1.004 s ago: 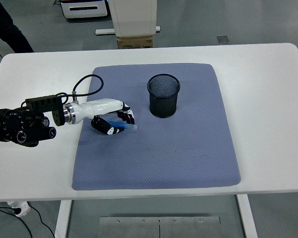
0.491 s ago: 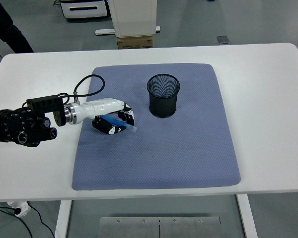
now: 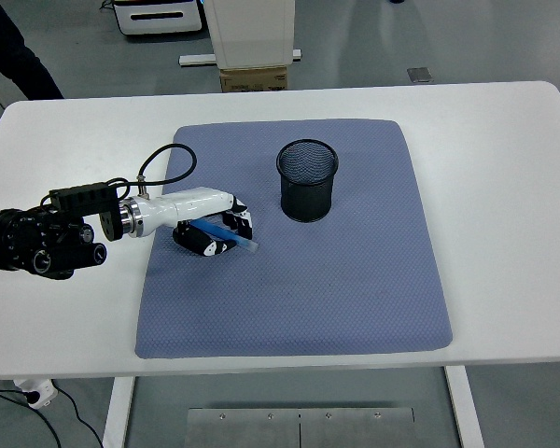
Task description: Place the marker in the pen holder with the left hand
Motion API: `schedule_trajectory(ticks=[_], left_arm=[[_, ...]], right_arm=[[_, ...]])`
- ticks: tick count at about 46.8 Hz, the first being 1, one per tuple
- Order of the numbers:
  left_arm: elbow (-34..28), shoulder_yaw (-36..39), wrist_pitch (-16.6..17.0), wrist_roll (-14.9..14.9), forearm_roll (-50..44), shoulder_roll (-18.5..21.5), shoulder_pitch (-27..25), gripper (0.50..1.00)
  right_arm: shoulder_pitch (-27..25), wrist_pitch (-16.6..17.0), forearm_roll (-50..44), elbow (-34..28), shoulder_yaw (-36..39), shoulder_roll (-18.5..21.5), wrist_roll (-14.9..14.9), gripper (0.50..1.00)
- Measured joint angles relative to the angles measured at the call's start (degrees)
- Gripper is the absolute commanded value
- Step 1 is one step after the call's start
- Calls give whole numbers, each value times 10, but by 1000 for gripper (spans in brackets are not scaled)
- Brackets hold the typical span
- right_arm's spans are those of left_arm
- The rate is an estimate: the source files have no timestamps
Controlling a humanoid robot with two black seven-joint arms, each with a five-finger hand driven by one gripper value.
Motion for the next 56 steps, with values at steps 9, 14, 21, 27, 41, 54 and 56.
schedule_trajectory(ticks=[9,14,21,27,41,54,56], left_arm=[[0,0,-1,0,0,1,0,684],[0,0,-1,0,0,0,-1,628],[1,0,-1,0,0,-1,1,558],[1,0,-1,0,0,0,1,500],[3,0,0,1,0,0,1,500],[7,0,-2,0,-8,3,-3,500],[8,-1,-3,0,-9,4,-3,500]], right_arm=[[0,0,0,0,0,0,0,1000],[0,0,0,0,0,0,0,1000],[0,0,0,0,0,0,0,1000],[0,0,0,0,0,0,0,1000],[0,0,0,0,0,0,0,1000],[0,0,0,0,0,0,0,1000],[0,0,0,0,0,0,0,1000]])
